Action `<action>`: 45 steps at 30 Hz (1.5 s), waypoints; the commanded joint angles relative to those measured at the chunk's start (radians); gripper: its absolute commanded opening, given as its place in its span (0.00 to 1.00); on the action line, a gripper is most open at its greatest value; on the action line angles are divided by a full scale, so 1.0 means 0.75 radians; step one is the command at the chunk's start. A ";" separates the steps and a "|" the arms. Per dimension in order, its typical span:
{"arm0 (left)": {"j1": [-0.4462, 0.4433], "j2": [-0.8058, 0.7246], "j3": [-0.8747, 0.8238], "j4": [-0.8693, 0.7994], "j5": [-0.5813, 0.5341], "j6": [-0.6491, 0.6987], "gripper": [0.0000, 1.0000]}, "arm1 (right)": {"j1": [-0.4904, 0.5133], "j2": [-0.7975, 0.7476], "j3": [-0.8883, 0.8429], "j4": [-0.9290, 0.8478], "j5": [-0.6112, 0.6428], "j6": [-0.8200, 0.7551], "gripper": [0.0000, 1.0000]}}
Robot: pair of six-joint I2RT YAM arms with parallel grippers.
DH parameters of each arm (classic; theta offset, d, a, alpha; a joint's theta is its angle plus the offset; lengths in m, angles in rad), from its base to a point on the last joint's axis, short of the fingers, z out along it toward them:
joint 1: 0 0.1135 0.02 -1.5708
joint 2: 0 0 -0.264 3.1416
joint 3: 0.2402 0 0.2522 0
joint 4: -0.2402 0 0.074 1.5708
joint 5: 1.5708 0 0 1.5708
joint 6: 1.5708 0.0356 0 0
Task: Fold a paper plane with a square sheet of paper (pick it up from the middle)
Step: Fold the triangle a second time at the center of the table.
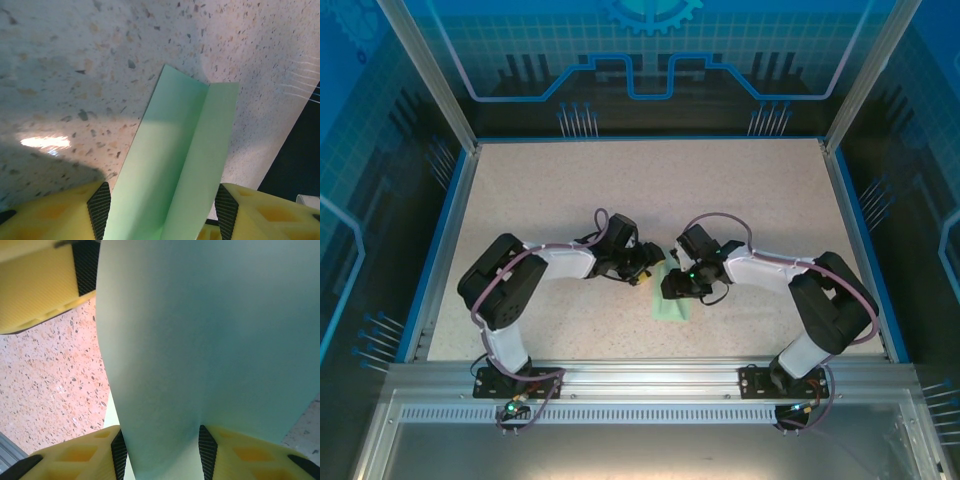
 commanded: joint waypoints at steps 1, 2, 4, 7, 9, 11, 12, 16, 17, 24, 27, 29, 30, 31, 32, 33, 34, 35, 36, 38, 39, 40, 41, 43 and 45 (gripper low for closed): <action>0.000 0.039 0.045 0.057 0.083 -0.013 0.61 | -0.021 -0.026 -0.022 0.019 -0.035 -0.024 0.45; -0.001 0.046 0.042 0.083 0.093 -0.015 0.61 | -0.024 -0.027 -0.022 0.018 -0.033 -0.024 0.45; -0.002 0.062 0.046 0.119 0.121 -0.015 0.60 | -0.023 -0.026 -0.019 0.017 -0.035 -0.026 0.45; -0.003 0.086 0.068 0.140 0.167 -0.001 0.55 | -0.025 -0.025 -0.022 0.017 -0.034 -0.026 0.45; -0.007 0.094 0.077 0.138 0.179 0.007 0.52 | -0.025 -0.024 -0.022 0.018 -0.035 -0.026 0.46; -0.004 0.100 0.085 0.140 0.197 0.011 0.50 | -0.025 -0.024 -0.023 0.020 -0.032 -0.024 0.45; -0.009 0.102 0.086 0.147 0.202 0.015 0.49 | -0.025 -0.024 -0.025 0.020 -0.035 -0.024 0.46; -0.008 0.093 0.086 0.126 0.197 0.013 0.46 | -0.025 -0.055 -0.032 0.032 -0.049 -0.014 0.49; -0.009 0.088 0.085 0.124 0.198 0.015 0.46 | -0.025 -0.072 -0.035 0.030 -0.045 -0.011 0.51; -0.008 0.057 0.073 0.106 0.196 0.030 0.47 | -0.057 -0.270 -0.111 0.023 -0.017 -0.008 0.63; -0.011 0.049 0.073 0.092 0.205 0.036 0.43 | -0.064 -0.359 -0.137 0.011 0.020 -0.013 0.64; -0.017 0.038 0.070 0.080 0.209 0.040 0.38 | -0.060 -0.428 -0.165 0.036 0.031 -0.023 0.64; -0.020 0.032 0.070 0.069 0.207 0.039 0.35 | -0.051 -0.461 -0.177 0.051 0.033 -0.034 0.64; -0.025 0.027 0.074 0.053 0.209 0.039 0.32 | -0.035 -0.484 -0.183 0.058 0.040 -0.048 0.64; -0.027 0.023 0.076 0.040 0.211 0.040 0.31 | -0.010 -0.506 -0.183 0.054 0.064 -0.066 0.63; -0.029 0.019 0.082 0.016 0.210 0.037 0.28 | 0.035 -0.524 -0.172 0.030 0.102 -0.102 0.63; -0.030 0.021 0.089 -0.006 0.208 0.035 0.26 | 0.093 -0.542 -0.161 0.009 0.145 -0.136 0.63; -0.031 0.022 0.096 -0.018 0.208 0.033 0.24 | 0.142 -0.554 -0.156 -0.003 0.188 -0.158 0.63; -0.030 0.024 0.103 -0.032 0.208 0.032 0.22 | 0.202 -0.561 -0.153 -0.023 0.265 -0.167 0.63; -0.030 0.030 0.115 -0.045 0.205 0.028 0.22 | 0.294 -0.552 -0.138 -0.071 0.382 -0.170 0.63; -0.030 0.030 0.119 -0.048 0.207 0.026 0.22 | 0.354 -0.539 -0.121 -0.100 0.471 -0.158 0.64; -0.030 0.032 0.125 -0.059 0.205 0.028 0.22 | 0.405 -0.519 -0.109 -0.134 0.549 -0.141 0.65; -0.031 0.033 0.126 -0.066 0.205 0.029 0.22 | 0.436 -0.504 -0.102 -0.148 0.581 -0.137 0.66; -0.030 0.033 0.126 -0.072 0.204 0.028 0.22 | 0.520 -0.461 -0.076 -0.181 0.690 -0.110 0.68; -0.030 0.030 0.124 -0.076 0.202 0.028 0.22 | 0.573 -0.403 -0.051 -0.185 0.735 -0.108 0.70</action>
